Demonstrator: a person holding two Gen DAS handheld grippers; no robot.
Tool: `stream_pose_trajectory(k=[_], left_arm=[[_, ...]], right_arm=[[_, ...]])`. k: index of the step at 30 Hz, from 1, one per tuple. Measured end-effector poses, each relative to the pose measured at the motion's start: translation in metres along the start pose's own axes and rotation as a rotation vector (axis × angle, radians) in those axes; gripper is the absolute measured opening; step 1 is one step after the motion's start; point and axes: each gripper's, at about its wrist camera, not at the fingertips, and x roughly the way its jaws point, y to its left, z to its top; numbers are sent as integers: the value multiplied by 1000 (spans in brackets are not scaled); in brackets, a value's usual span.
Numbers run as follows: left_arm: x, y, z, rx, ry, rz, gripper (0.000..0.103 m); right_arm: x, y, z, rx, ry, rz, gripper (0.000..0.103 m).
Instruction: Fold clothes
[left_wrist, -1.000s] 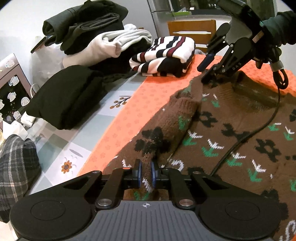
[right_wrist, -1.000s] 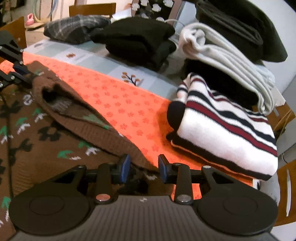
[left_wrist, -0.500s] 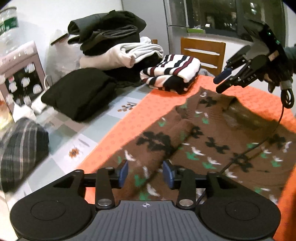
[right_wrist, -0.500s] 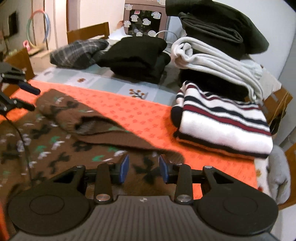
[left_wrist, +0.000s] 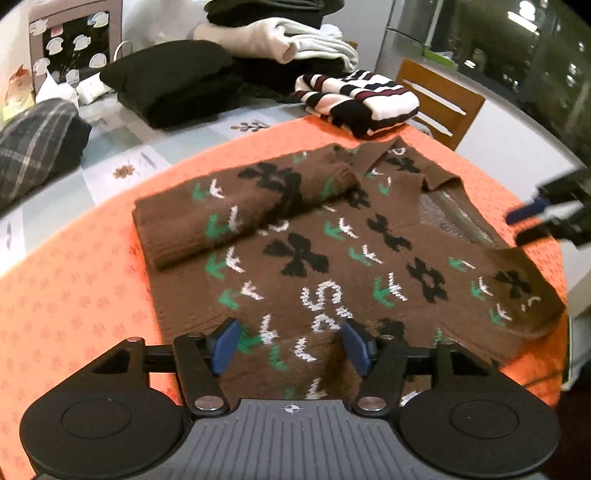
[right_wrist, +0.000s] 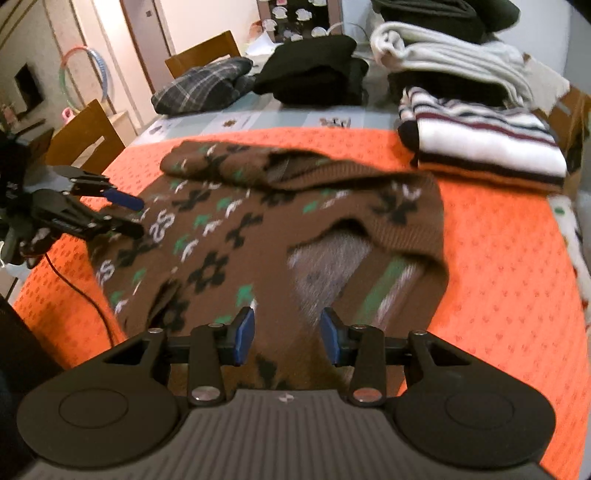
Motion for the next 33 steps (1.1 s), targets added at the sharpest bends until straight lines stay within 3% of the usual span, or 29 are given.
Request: stream_pose_trajectory(k=[4, 6, 8, 9, 11, 19, 27, 30, 33], left_arm=[[1, -7, -3, 14, -20, 26, 70], [-2, -11, -5, 23, -31, 27, 59], [-8, -17, -8, 37, -39, 13, 31], [-11, -20, -10, 44, -43, 5, 23], [-17, -25, -14, 50, -47, -14, 15], [-58, -38, -51, 10, 8, -85, 14], [-91, -50, -109, -41, 149, -86, 15], [-103, -54, -126, -56, 148, -54, 17], [-118, -56, -125, -74, 76, -19, 30]], right_arm=[[-13, 10, -18, 35, -16, -17, 46], [-20, 13, -25, 47, -24, -26, 46], [-22, 15, -32, 45, -20, -32, 46], [-22, 17, -36, 43, -17, -35, 46], [-23, 19, -43, 43, -10, -41, 46], [-28, 24, -65, 52, 10, -50, 46], [-34, 42, -80, -31, 34, -74, 46], [-35, 52, -83, -71, 35, -94, 46], [-33, 65, -83, -115, 13, -90, 46]])
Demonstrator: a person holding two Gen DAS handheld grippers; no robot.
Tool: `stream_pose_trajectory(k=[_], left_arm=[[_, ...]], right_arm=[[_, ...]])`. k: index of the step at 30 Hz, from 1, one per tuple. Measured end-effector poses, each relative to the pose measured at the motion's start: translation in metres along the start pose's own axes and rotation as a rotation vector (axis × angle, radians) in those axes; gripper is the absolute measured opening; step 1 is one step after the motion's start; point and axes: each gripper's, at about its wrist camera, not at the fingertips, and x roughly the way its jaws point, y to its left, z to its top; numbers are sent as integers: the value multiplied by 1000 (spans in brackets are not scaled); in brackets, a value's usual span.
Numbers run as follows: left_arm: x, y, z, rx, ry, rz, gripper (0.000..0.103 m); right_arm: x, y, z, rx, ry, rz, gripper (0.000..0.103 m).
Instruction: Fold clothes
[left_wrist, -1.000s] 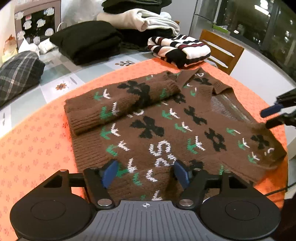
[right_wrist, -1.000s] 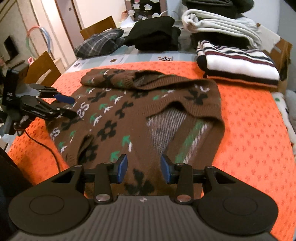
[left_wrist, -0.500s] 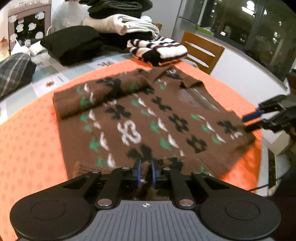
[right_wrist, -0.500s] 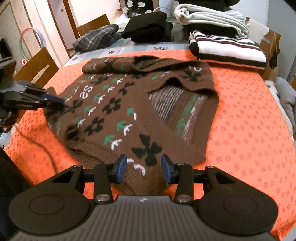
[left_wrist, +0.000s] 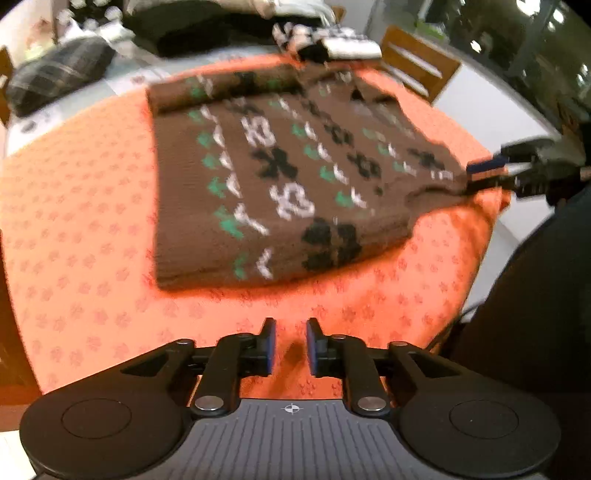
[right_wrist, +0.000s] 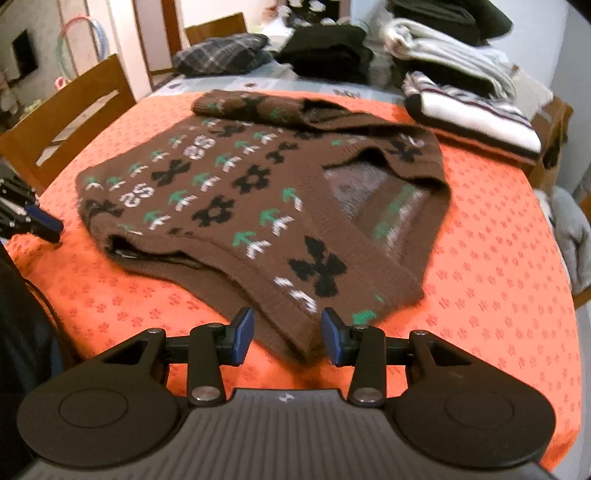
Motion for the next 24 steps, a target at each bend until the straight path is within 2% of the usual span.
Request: stream_pose_trajectory(k=[2, 5, 8, 11, 13, 16, 19, 21, 23, 24], left_arm=[[-7, 0, 6, -14, -64, 31, 41], [-7, 7, 17, -49, -118, 61, 57], [1, 18, 25, -78, -143, 111, 62], [15, 35, 30, -139, -135, 136, 66], [22, 48, 32, -210, -124, 112, 67], [28, 60, 35, -296, -120, 71, 67], [32, 60, 36, -313, -108, 46, 65], [32, 58, 35, -301, -109, 48, 55], [31, 60, 34, -310, -111, 47, 36], [29, 60, 33, -313, -120, 42, 29]], right_arm=[[4, 11, 2, -51, -11, 1, 46], [16, 27, 4, -134, -13, -6, 46], [29, 41, 7, -213, -28, -18, 46], [41, 49, 9, -254, -40, -24, 45], [46, 54, 10, -285, -46, -40, 43], [49, 57, 14, -294, -63, -64, 30], [50, 54, 15, -301, -71, -85, 13], [51, 53, 14, -308, -72, -84, 8], [50, 53, 13, -317, -76, -80, 4], [50, 53, 13, -323, -79, -78, 4]])
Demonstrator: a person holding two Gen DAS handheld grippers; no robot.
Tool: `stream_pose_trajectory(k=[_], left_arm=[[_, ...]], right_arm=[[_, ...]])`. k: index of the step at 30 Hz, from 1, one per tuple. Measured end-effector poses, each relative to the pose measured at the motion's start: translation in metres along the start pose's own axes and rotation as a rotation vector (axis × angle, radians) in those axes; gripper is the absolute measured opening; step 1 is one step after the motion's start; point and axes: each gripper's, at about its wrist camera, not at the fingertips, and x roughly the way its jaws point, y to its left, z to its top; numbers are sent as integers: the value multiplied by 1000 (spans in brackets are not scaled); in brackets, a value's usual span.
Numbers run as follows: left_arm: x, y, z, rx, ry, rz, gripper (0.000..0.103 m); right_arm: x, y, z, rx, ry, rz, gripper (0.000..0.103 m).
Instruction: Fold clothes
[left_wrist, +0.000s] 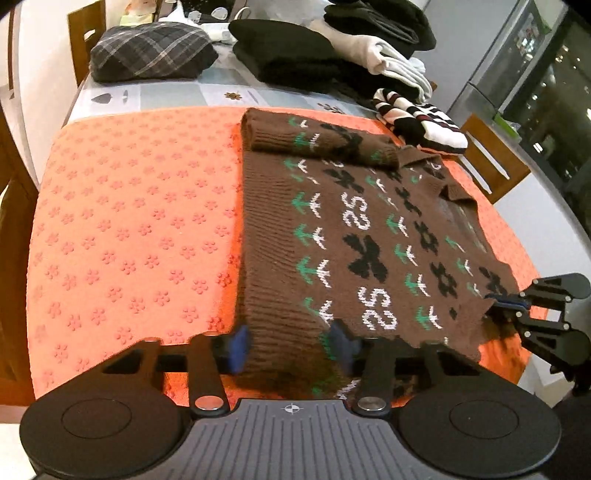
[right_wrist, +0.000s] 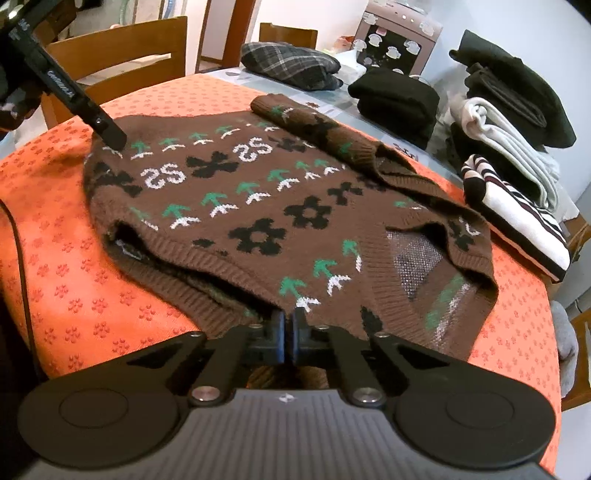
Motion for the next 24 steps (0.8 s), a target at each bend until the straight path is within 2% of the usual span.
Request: stream_pose_trajectory(k=[2, 3, 6, 10, 12, 15, 18, 20, 21, 23, 24], left_arm=[[-4, -3, -1, 12, -15, -10, 14], [-6, -6, -1, 28, -25, -13, 12], [-15, -14, -1, 65, -52, -30, 11], [-29, -14, 3, 64, -62, -71, 11], [-35, -10, 1, 63, -46, -94, 11], [-31, -5, -9, 76, -3, -62, 11], [-22, -3, -18, 97, 17, -18, 17], [-21, -5, -17, 109, 12, 2, 32], [-22, -6, -16, 115, 5, 12, 36], [-27, -7, -13, 136, -7, 16, 47], [-30, -9, -11, 153, -12, 22, 48]], right_arm=[[-1, 2, 0, -7, -11, 0, 4], [-3, 2, 0, -10, -18, 0, 3], [-9, 2, 2, -12, -30, 2, 3], [-23, 1, 4, -33, -37, 9, 3], [-30, 1, 4, -46, -27, 17, 3], [-26, 1, -2, -51, 1, 34, 3], [-14, 3, -6, -63, 33, 50, 3], [-7, 6, -5, -89, 38, 49, 5], [-8, 4, -3, -90, 36, 54, 7], [-13, -1, -1, -73, 37, 78, 23], [-17, -4, 0, -51, 35, 89, 26]])
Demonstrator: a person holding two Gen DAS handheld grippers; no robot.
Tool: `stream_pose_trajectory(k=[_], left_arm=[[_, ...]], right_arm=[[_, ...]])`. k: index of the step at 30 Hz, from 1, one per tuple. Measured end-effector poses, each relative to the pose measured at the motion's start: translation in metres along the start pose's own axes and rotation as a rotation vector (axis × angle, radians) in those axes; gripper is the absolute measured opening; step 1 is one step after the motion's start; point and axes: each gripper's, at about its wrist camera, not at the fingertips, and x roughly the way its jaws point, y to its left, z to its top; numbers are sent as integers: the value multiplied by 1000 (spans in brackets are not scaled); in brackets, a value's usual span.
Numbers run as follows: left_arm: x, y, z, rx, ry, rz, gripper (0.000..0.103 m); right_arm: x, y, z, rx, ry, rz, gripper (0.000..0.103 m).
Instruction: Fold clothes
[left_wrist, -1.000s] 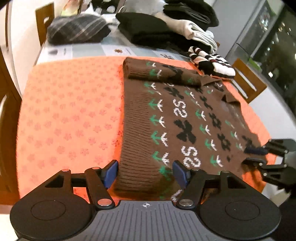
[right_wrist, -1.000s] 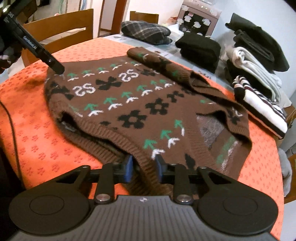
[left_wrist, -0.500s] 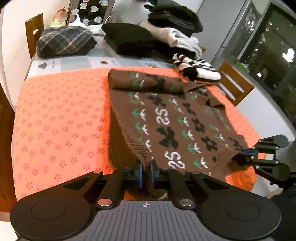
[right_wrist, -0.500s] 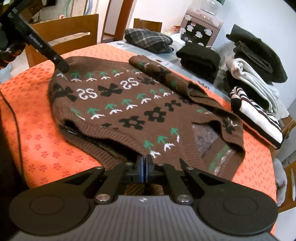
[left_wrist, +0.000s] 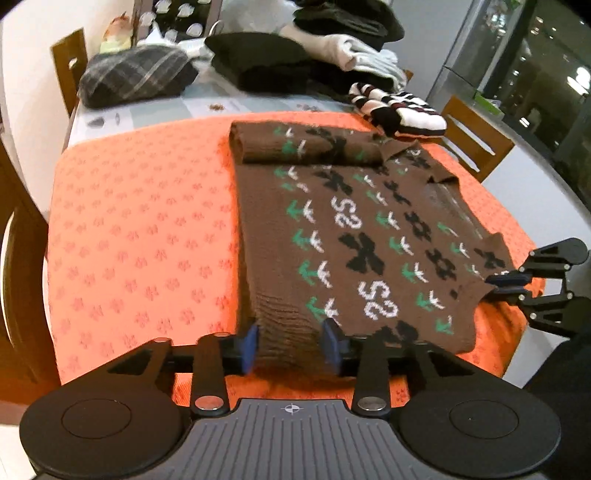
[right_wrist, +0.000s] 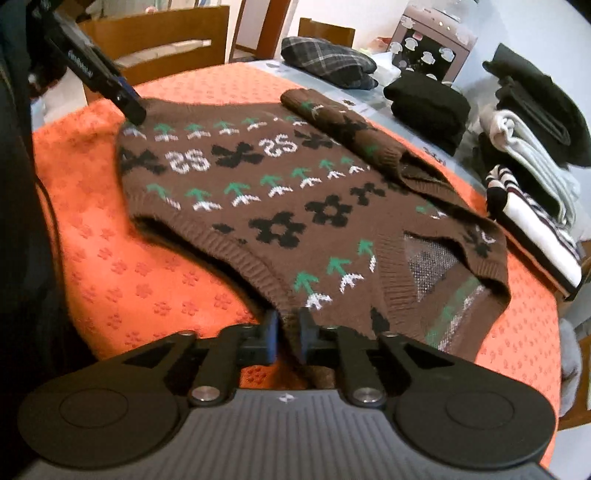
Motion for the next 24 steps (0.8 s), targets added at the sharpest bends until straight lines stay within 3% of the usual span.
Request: stream_pose_trajectory(k=[6, 13, 19, 24], left_arm=[[-8, -2, 27, 26, -55, 2, 56], [25, -13, 68, 137, -89, 55, 62], [69, -17, 104, 267, -96, 100, 63], [107, -26, 134, 349, -83, 78, 66]], right_arm=[[-24, -32, 0, 173, -37, 60, 30], [-16, -82, 10, 378, -67, -17, 35], [5, -122, 38, 403, -101, -21, 36], [29, -143, 60, 373, -112, 13, 36]])
